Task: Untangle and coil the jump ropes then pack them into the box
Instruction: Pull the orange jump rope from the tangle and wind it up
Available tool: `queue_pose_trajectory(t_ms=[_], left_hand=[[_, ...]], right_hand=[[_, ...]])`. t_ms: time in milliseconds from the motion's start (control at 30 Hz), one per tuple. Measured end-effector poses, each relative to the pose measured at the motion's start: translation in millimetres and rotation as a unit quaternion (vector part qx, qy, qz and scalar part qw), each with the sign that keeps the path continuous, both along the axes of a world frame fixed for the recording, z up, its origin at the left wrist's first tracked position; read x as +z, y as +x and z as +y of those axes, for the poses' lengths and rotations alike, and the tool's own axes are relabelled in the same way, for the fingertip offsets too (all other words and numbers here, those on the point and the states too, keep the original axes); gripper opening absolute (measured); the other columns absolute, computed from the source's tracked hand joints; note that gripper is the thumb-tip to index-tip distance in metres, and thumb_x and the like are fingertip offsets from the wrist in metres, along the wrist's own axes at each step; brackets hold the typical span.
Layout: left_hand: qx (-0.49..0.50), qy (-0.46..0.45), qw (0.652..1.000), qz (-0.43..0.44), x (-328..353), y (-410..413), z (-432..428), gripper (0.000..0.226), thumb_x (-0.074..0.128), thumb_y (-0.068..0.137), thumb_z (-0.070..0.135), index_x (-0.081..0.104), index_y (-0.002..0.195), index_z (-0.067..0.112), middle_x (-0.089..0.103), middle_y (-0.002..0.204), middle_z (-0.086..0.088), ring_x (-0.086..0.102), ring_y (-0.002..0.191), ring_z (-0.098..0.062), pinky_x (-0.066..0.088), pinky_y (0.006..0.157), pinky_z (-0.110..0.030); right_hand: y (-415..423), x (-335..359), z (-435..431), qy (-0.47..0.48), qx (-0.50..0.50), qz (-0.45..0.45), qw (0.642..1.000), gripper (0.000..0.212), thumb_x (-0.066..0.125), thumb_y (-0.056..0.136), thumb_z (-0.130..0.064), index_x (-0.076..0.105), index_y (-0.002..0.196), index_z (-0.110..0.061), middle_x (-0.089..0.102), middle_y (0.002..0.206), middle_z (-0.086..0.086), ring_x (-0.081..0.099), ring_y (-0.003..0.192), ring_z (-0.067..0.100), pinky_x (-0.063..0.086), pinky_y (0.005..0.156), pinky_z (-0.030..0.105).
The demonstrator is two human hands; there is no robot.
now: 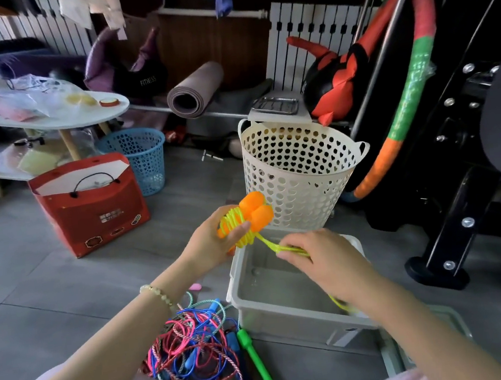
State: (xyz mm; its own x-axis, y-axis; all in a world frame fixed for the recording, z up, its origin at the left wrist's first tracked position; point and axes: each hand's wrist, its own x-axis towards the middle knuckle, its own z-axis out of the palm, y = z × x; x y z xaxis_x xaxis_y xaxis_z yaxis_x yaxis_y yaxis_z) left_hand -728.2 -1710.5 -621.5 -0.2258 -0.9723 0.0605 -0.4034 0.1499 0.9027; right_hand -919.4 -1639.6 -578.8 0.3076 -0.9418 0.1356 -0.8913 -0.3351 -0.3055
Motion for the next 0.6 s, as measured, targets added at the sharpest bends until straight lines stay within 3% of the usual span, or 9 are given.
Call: queue_pose_trajectory(t_ms=[100, 167, 233, 400, 500, 600], left_hand=[[-0.12, -0.017, 0.991, -0.058, 1, 0, 5, 0.041, 0.065, 0.088, 0.029, 0.048, 0.126, 0.025, 0.06, 0.071, 0.009, 0.055, 0.051, -0.002, 0.042, 0.048, -0.011], [-0.199, -0.008, 0.978, -0.068, 5, -4, 11, 0.04, 0.066, 0.087, 0.026, 0.046, 0.121, 0.034, 0.059, 0.076, 0.009, 0.055, 0.053, 0.0, 0.043, 0.052, -0.011], [-0.242, -0.005, 0.967, -0.077, 11, -7, 16, 0.041, 0.068, 0.086, 0.029, 0.043, 0.115, 0.044, 0.059, 0.079, 0.01, 0.057, 0.055, 0.002, 0.044, 0.054, -0.012], [-0.252, -0.034, 0.963, -0.094, 17, -9, 27, 0.016, 0.063, 0.074, 0.057, 0.055, 0.088, 0.057, 0.064, 0.068, 0.014, 0.058, 0.052, -0.002, 0.048, 0.056, -0.016], [-0.257, -0.056, 0.959, -0.11, 13, -7, 29, 0.023, 0.064, 0.073, 0.066, 0.059, 0.09, 0.05, 0.065, 0.073, 0.012, 0.057, 0.057, -0.001, 0.05, 0.059, -0.019], [-0.26, -0.069, 0.957, -0.11, 8, -4, 30, 0.044, 0.061, 0.071, 0.067, 0.065, 0.1, 0.035, 0.067, 0.077, -0.004, 0.057, 0.062, -0.019, 0.05, 0.062, -0.032]], right_hand=[[-4, 13, -8, -0.092, 0.076, -0.052, 0.992, 0.025, 0.05, 0.093, -0.041, 0.07, 0.098, -0.026, 0.067, 0.093, -0.013, 0.059, 0.086, 0.009, 0.035, 0.065, 0.025], [-14, 9, -18, -0.079, 0.09, -0.123, 0.985, 0.024, 0.055, 0.089, -0.039, 0.072, 0.097, -0.025, 0.065, 0.087, -0.019, 0.059, 0.082, 0.003, 0.042, 0.069, 0.023], [-21, 1, -25, -0.049, 0.091, -0.19, 0.976, 0.02, 0.061, 0.085, -0.037, 0.074, 0.095, -0.025, 0.061, 0.08, -0.025, 0.058, 0.079, -0.001, 0.044, 0.07, 0.022], [-13, -2, -31, 0.051, 0.11, -0.317, 0.941, 0.007, 0.077, 0.075, -0.015, 0.075, 0.081, -0.019, 0.064, 0.067, -0.01, 0.055, 0.069, 0.0, 0.042, 0.067, 0.016], [-13, -2, -29, 0.149, 0.127, -0.384, 0.902, 0.021, 0.073, 0.075, 0.003, 0.068, 0.079, -0.017, 0.067, 0.073, -0.02, 0.06, 0.074, -0.006, 0.044, 0.071, 0.01], [-12, -5, -27, 0.255, 0.115, -0.444, 0.851, 0.023, 0.068, 0.076, 0.0, 0.069, 0.071, -0.022, 0.061, 0.076, -0.022, 0.059, 0.077, -0.003, 0.046, 0.071, 0.016]])
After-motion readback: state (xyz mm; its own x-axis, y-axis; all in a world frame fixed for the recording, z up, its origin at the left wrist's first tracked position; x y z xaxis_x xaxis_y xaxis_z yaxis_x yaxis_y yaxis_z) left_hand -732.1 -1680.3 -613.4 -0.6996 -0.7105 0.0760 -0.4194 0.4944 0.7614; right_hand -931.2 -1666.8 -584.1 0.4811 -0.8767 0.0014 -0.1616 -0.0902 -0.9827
